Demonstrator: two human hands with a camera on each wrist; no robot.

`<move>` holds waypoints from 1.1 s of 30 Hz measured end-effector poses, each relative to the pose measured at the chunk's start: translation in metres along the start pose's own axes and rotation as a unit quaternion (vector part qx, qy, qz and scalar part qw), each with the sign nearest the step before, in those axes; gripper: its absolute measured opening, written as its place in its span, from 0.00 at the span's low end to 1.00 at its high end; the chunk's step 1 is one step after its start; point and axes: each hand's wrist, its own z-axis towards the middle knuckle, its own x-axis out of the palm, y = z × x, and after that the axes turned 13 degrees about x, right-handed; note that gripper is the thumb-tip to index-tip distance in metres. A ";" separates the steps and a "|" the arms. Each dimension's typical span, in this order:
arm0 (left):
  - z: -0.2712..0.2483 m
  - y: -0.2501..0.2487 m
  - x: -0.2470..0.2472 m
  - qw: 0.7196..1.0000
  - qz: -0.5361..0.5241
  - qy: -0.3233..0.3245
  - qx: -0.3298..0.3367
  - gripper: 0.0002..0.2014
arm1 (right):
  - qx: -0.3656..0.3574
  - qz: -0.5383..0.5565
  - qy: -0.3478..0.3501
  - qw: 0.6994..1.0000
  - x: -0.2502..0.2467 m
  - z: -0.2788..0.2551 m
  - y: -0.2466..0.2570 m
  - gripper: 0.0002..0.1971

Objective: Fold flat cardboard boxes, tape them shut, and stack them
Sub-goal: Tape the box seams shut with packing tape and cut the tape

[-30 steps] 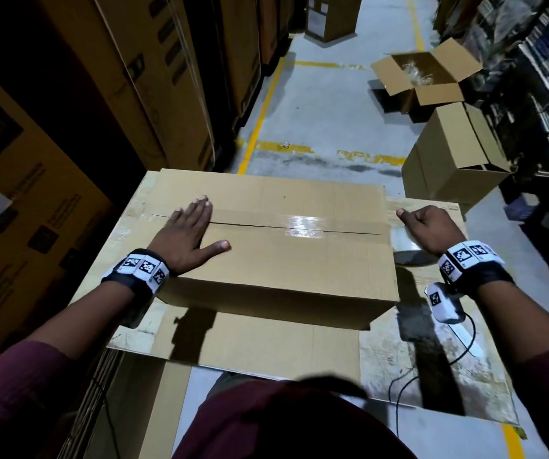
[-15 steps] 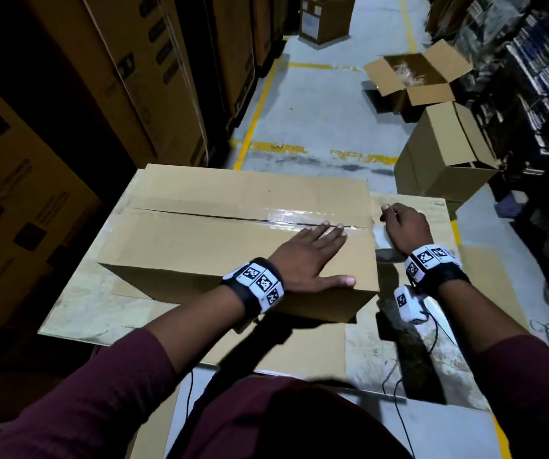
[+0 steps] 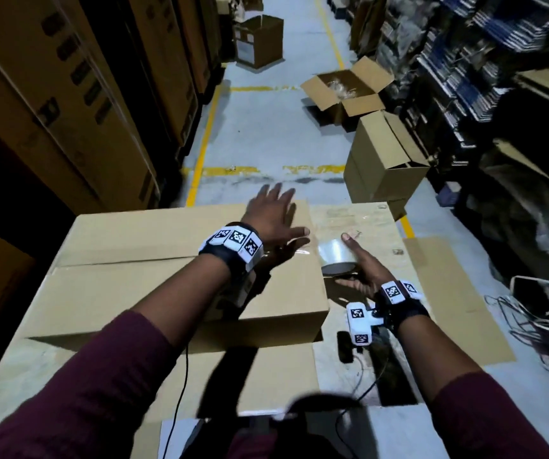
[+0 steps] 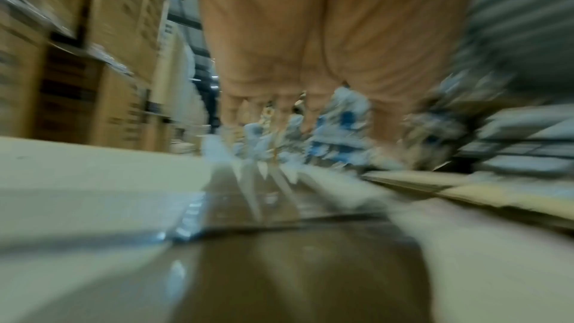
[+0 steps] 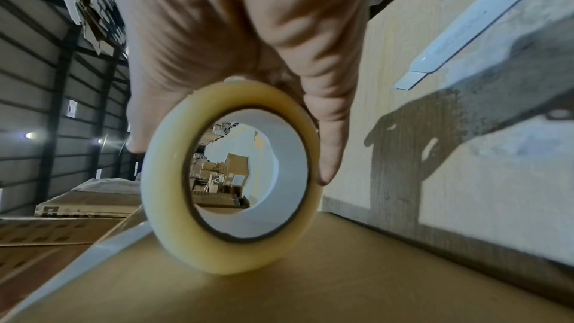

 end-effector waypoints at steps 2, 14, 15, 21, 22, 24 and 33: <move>0.013 0.009 0.009 0.996 0.036 0.052 -0.056 0.61 | -0.016 -0.003 -0.030 0.999 0.003 -0.001 0.001 0.27; 0.010 0.012 0.017 0.995 0.013 0.083 -0.053 0.63 | -0.021 -0.178 -0.142 0.974 0.002 0.031 -0.037 0.45; 0.012 0.010 0.016 0.995 0.014 0.083 -0.050 0.62 | -0.026 -0.206 -0.154 0.966 -0.010 0.028 -0.037 0.42; 0.011 -0.007 0.017 0.997 -0.061 0.045 0.034 0.44 | 0.032 -0.494 -0.385 0.779 -0.097 0.023 -0.093 0.15; 0.012 -0.010 0.019 0.996 -0.067 0.044 0.039 0.42 | 0.052 -0.527 -0.385 0.756 -0.101 0.023 -0.103 0.14; 0.012 -0.012 0.021 0.996 -0.075 0.040 0.038 0.38 | 0.069 -0.562 -0.375 0.734 -0.104 0.024 -0.119 0.12; 0.021 -0.015 0.011 0.993 -0.072 0.073 0.064 0.33 | 0.046 0.066 -0.263 0.961 -0.076 0.009 -0.098 0.06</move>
